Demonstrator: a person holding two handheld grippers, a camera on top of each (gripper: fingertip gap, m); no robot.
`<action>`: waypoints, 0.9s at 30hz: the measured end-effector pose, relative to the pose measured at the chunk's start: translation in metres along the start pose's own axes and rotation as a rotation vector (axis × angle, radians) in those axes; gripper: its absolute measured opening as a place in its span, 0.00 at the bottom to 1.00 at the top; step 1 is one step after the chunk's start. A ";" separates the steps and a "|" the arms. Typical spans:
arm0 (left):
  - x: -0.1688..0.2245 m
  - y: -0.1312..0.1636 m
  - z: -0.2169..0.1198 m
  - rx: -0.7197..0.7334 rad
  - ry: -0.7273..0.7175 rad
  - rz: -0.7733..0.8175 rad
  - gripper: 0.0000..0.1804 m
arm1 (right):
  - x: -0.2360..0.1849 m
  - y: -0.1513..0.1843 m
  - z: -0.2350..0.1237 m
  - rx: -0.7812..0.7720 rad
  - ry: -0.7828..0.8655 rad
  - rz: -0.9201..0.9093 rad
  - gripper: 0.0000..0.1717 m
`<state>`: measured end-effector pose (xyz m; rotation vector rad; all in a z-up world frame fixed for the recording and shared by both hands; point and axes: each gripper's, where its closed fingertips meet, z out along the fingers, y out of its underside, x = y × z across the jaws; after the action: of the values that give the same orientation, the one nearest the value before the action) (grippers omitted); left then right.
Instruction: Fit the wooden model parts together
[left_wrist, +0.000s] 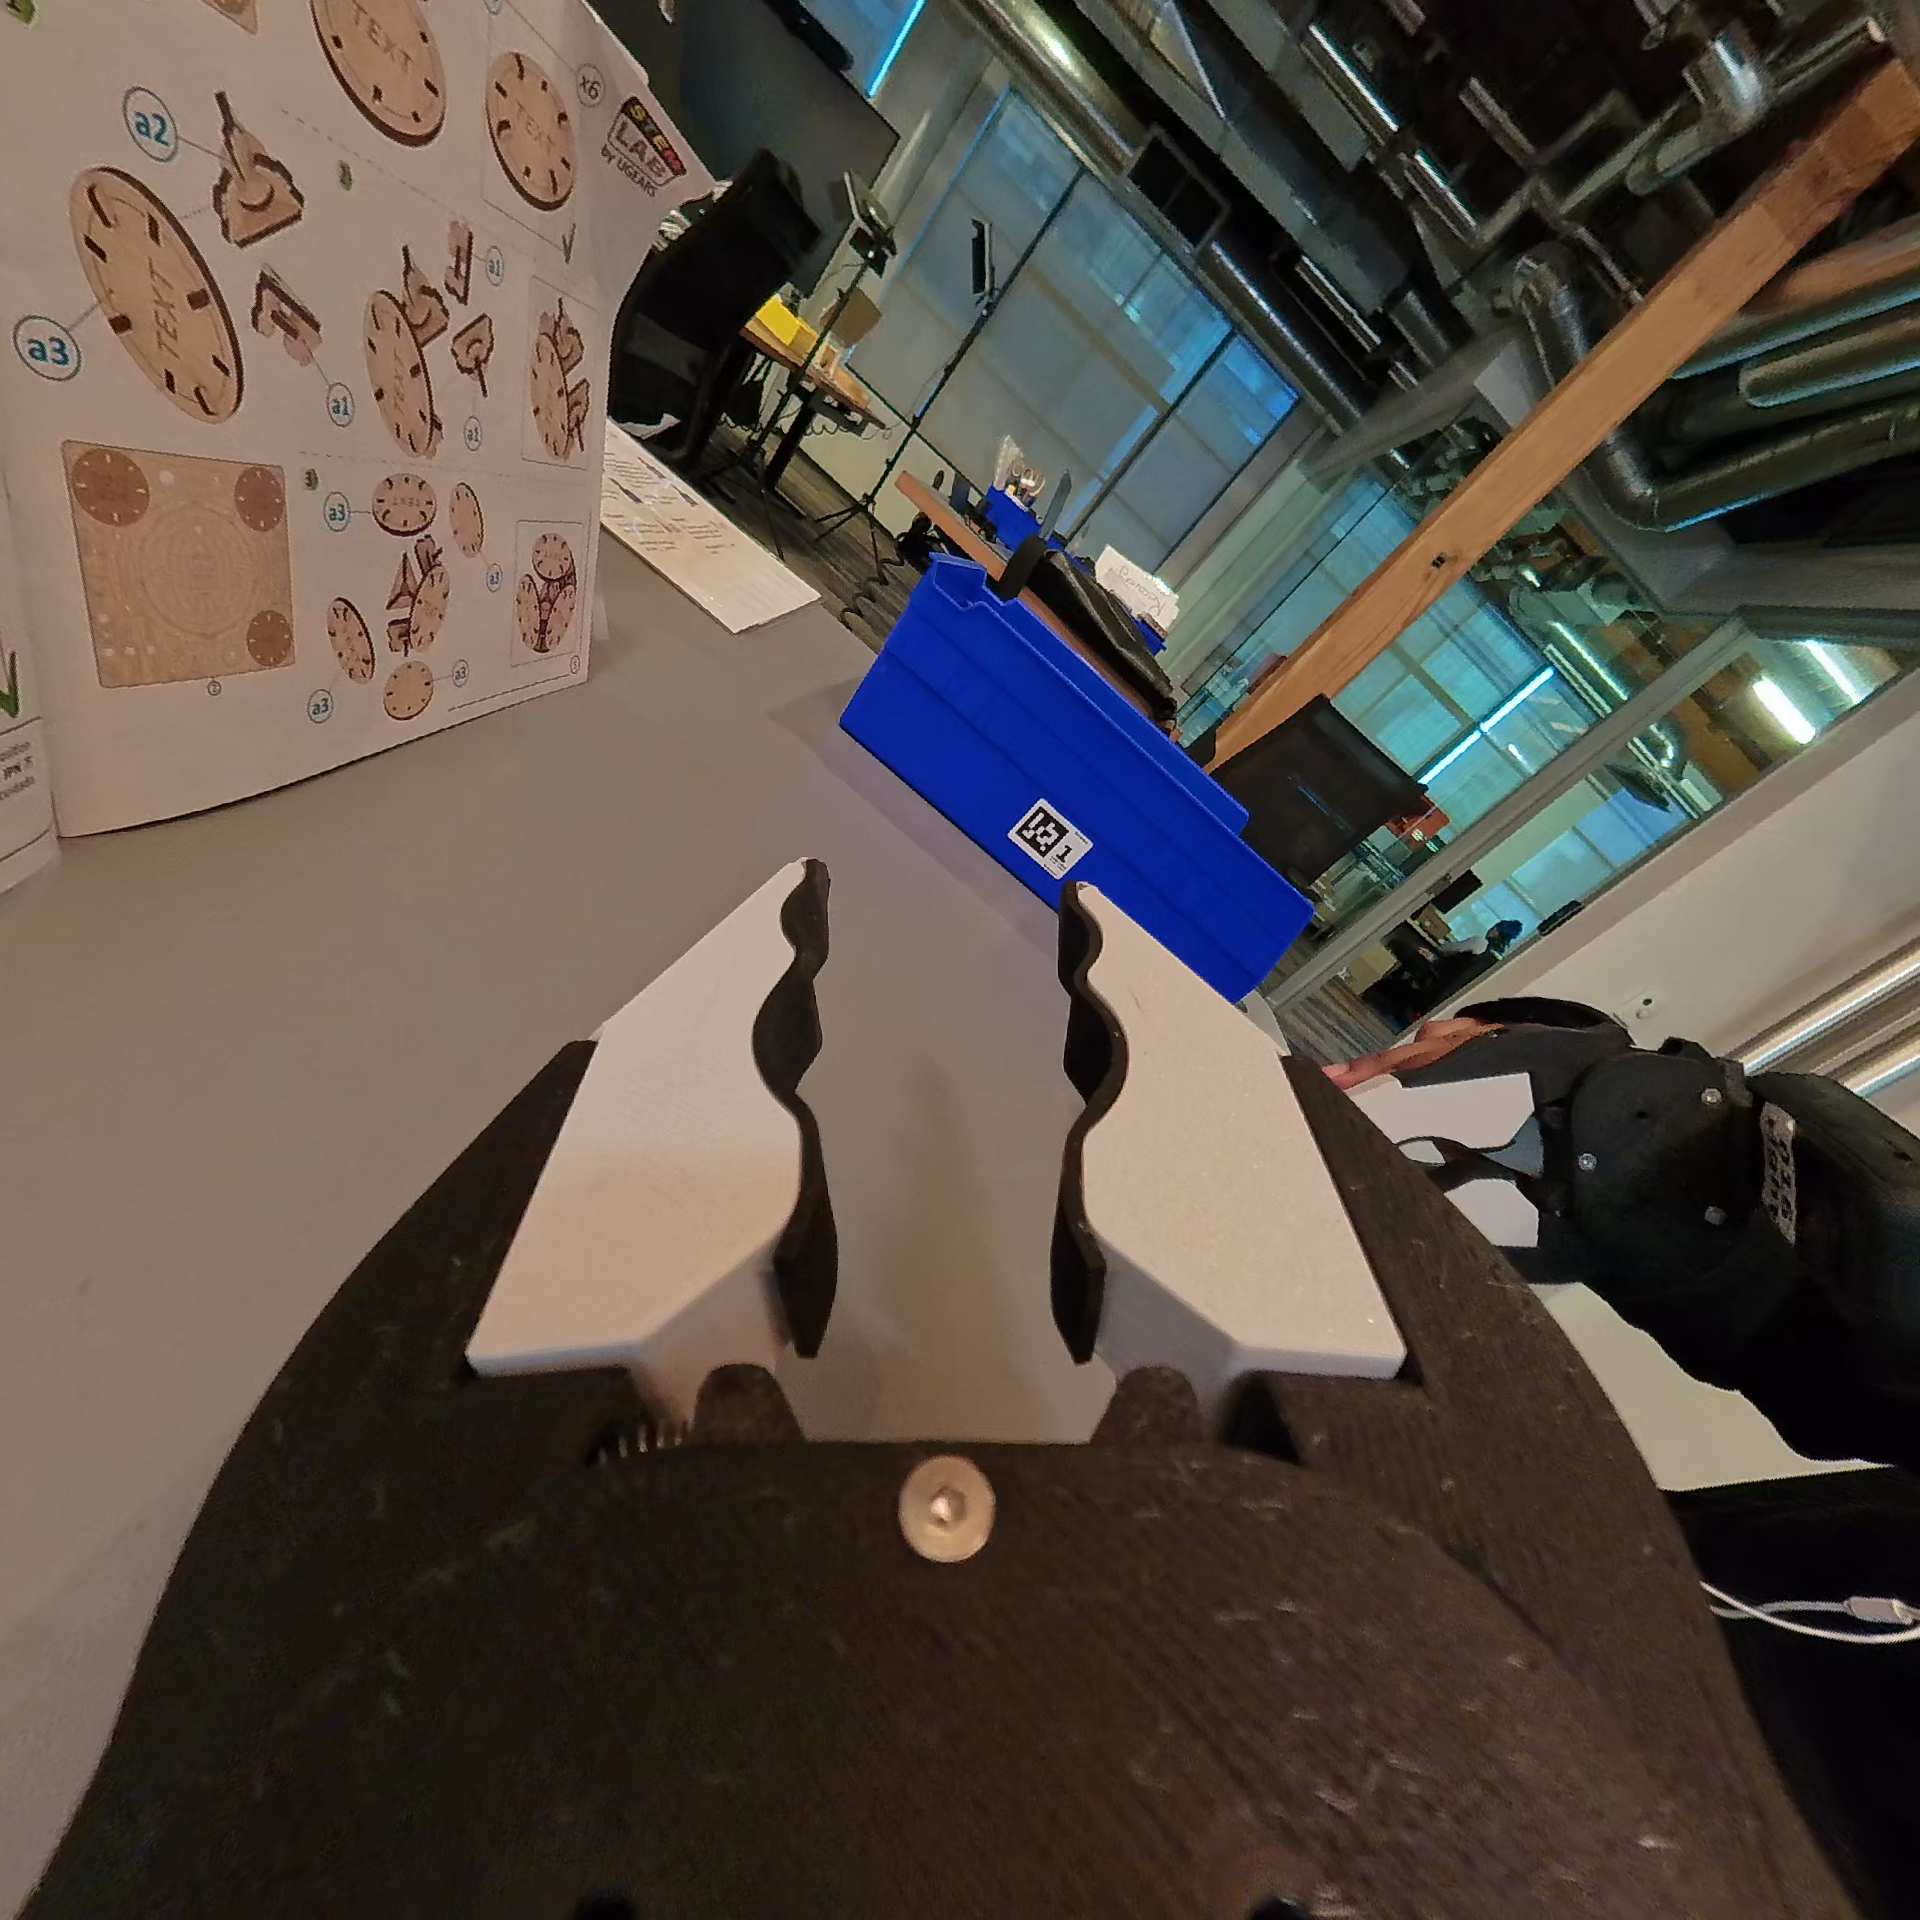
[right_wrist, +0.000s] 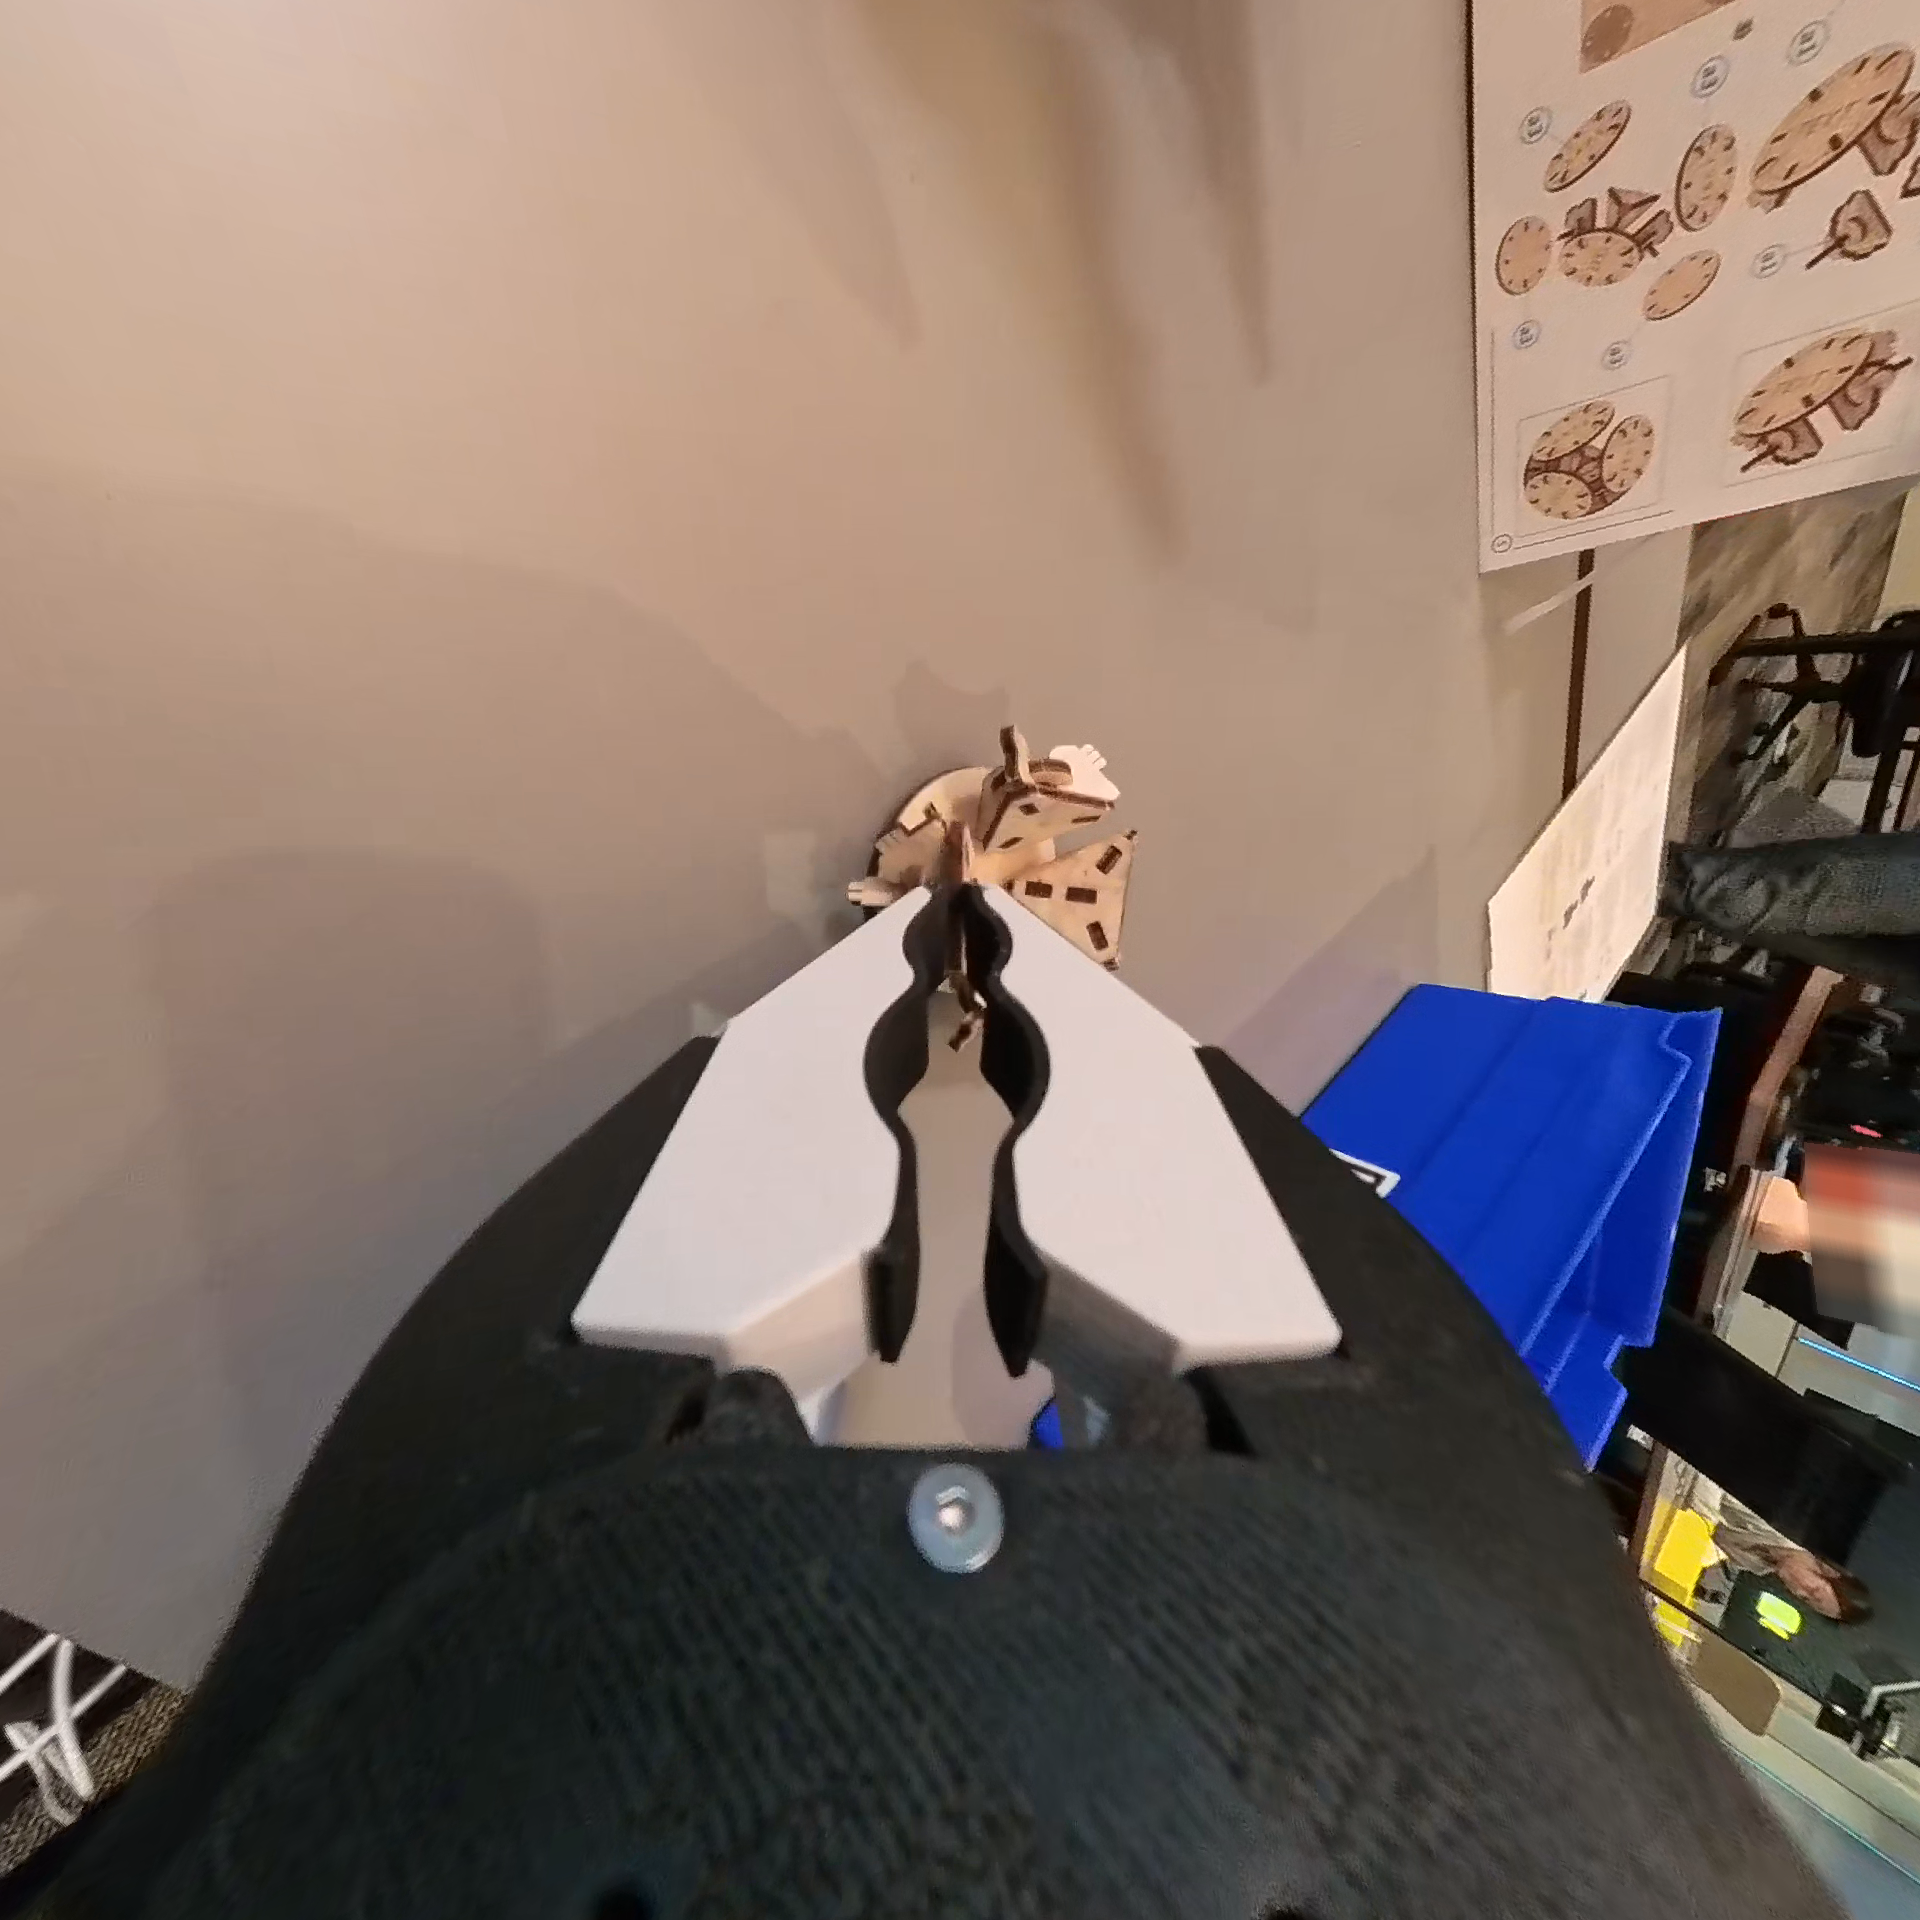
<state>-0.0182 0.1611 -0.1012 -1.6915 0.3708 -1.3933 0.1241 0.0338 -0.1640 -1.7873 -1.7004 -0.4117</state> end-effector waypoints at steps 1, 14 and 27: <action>0.000 0.000 0.000 0.000 0.000 0.000 0.23 | 0.000 -0.001 0.000 0.000 0.002 -0.001 0.00; 0.001 0.000 -0.001 0.000 0.001 0.004 0.23 | -0.018 -0.009 -0.008 0.062 -0.112 0.023 0.00; 0.067 0.089 0.057 -0.357 0.079 0.173 0.34 | 0.002 0.003 -0.032 0.147 -0.020 0.127 0.00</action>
<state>0.0813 0.0889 -0.1255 -1.8387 0.8320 -1.3243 0.1333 0.0158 -0.1391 -1.7844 -1.5779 -0.2087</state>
